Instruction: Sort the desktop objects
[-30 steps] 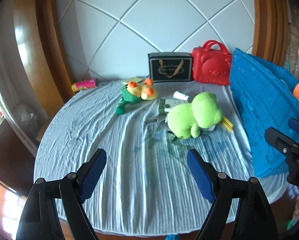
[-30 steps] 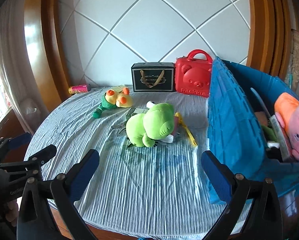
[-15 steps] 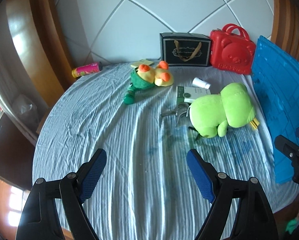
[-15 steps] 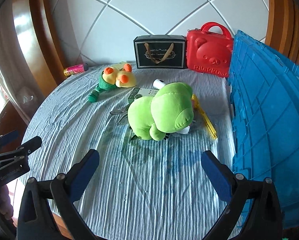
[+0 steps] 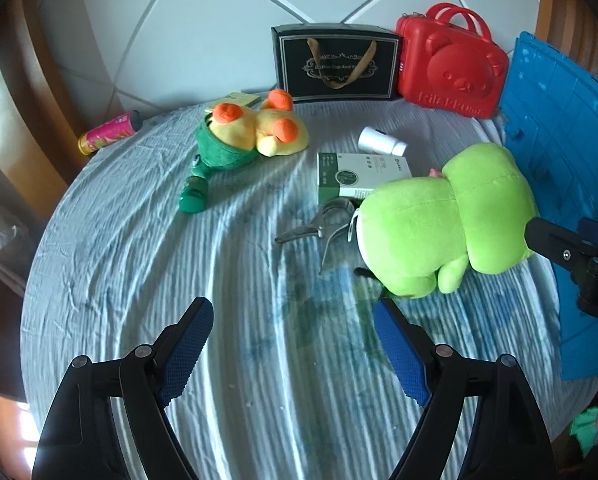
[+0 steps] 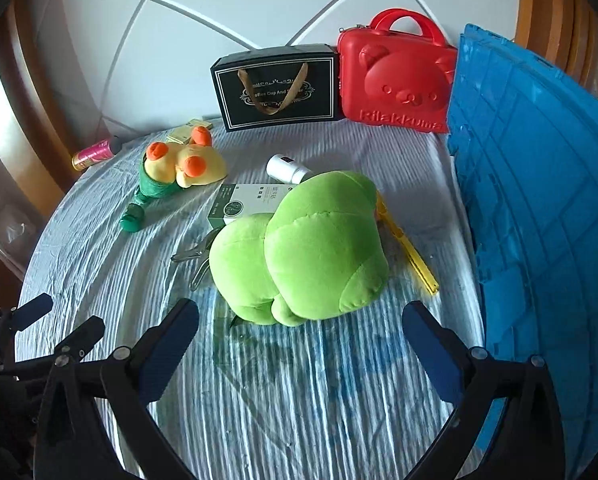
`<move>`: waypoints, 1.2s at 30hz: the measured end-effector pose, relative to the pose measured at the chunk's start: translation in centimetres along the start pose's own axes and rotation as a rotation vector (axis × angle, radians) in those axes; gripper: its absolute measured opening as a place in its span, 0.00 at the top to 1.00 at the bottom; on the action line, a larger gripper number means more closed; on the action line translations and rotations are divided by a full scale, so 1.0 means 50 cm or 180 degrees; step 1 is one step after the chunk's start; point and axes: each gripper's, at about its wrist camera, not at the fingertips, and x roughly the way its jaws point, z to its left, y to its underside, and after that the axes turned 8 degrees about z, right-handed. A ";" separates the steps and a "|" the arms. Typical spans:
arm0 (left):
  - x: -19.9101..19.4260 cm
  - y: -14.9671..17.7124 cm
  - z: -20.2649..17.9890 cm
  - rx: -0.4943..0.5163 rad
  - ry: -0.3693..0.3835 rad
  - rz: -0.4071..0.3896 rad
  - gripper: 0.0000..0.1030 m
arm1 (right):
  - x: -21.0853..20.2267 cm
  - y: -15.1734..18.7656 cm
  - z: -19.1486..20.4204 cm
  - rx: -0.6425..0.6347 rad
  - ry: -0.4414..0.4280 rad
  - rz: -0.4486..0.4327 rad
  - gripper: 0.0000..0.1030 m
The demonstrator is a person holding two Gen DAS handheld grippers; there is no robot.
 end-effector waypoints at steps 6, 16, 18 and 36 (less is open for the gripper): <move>0.125 -0.018 -0.080 0.0030 0.0065 0.0205 0.19 | 0.120 -0.045 -0.032 -0.0056 -0.0054 0.0196 0.00; 0.194 -0.058 -0.154 0.0106 0.0162 0.0264 0.19 | 0.216 -0.082 -0.144 0.0485 -0.0379 0.0168 0.00; 0.207 -0.066 -0.169 0.0121 0.0181 0.0276 0.19 | 0.222 -0.088 -0.150 0.0501 -0.0395 0.0157 0.00; 0.095 -0.051 0.057 -0.0396 -0.0448 0.0032 0.19 | 0.152 -0.125 0.097 -0.0711 -0.1220 -0.0241 0.00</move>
